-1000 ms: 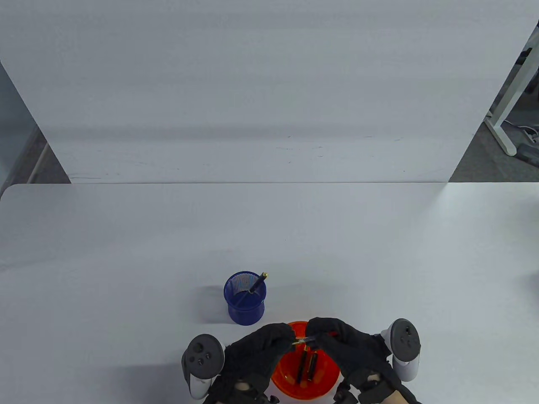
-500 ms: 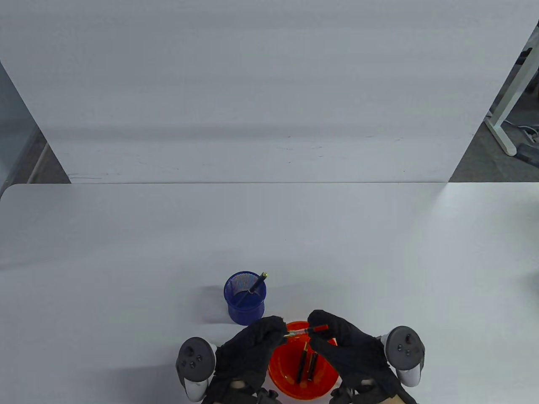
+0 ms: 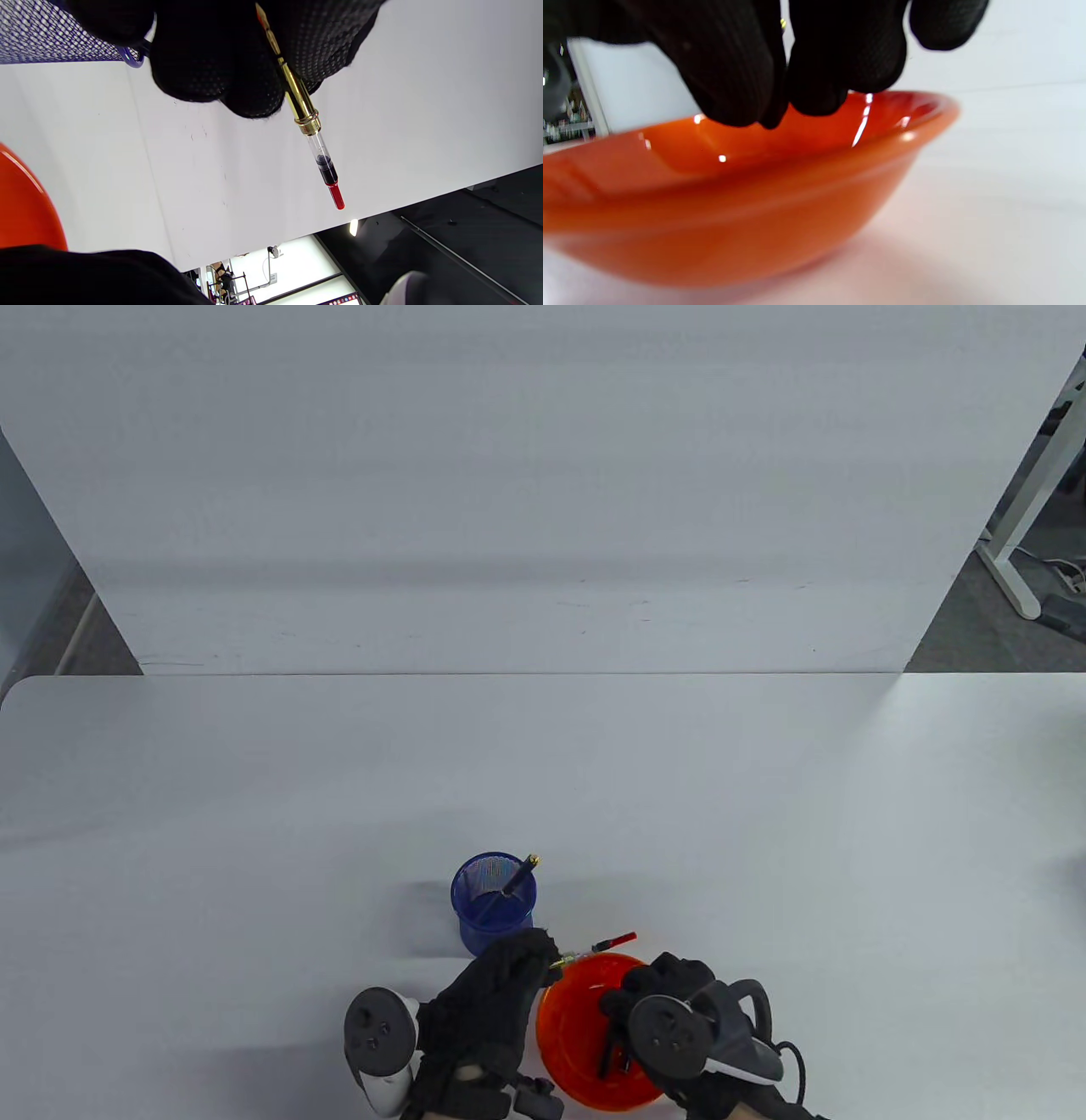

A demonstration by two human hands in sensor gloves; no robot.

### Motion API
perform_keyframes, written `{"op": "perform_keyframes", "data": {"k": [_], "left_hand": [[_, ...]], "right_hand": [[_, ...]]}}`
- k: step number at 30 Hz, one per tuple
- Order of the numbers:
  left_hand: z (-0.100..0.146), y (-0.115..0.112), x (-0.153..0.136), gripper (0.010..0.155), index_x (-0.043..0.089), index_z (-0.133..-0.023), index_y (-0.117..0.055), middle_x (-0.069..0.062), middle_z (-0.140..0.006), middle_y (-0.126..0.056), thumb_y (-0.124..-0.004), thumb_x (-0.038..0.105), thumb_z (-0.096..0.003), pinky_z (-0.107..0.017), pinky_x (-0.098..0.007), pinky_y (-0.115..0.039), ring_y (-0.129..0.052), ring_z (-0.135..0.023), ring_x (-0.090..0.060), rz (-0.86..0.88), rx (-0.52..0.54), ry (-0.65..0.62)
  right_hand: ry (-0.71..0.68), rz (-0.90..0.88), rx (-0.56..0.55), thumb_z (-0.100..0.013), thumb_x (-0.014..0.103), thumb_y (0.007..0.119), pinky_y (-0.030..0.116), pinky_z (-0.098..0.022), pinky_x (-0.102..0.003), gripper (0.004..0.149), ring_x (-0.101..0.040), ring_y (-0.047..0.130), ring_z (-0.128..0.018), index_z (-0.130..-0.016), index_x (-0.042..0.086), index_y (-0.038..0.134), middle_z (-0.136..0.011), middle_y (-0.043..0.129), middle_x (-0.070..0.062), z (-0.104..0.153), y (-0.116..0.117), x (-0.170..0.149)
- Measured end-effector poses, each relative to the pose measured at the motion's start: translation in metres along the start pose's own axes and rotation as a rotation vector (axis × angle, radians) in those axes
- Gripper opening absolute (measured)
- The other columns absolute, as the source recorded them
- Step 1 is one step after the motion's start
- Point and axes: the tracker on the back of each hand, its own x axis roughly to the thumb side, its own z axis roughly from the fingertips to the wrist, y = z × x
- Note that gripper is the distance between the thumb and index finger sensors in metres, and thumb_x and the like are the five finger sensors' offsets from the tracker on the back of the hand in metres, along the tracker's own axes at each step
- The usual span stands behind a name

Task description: Assemble fountain pens from components

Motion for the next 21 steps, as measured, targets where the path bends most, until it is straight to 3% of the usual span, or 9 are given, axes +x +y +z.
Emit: {"op": "perform_keyframes", "data": {"k": [6, 21], "left_hand": [[0.000, 0.001, 0.002, 0.038, 0.011, -0.095, -0.080, -0.021, -0.084, -0.092, -0.077, 0.021, -0.0589, -0.061, -0.071, -0.062, -0.091, -0.069, -0.046, 0.015, 0.011, -0.010], [-0.001, -0.001, 0.001, 0.038, 0.011, -0.096, -0.080, -0.021, -0.084, -0.092, -0.076, 0.022, -0.0592, -0.061, -0.071, -0.063, -0.091, -0.068, -0.046, 0.006, -0.002, -0.002]], "right_hand": [[-0.037, 0.133, 0.117, -0.047, 0.026, 0.096, 0.056, -0.069, -0.062, 0.039, -0.041, 0.077, -0.084, -0.086, 0.025, 0.092, -0.105, 0.085, -0.011, -0.011, 0.013, 0.019], [-0.055, 0.183, 0.097, -0.040, 0.027, 0.101, 0.058, -0.070, -0.063, 0.046, -0.035, 0.086, -0.075, -0.084, 0.024, 0.091, -0.087, 0.099, -0.008, -0.016, 0.021, 0.023]]}}
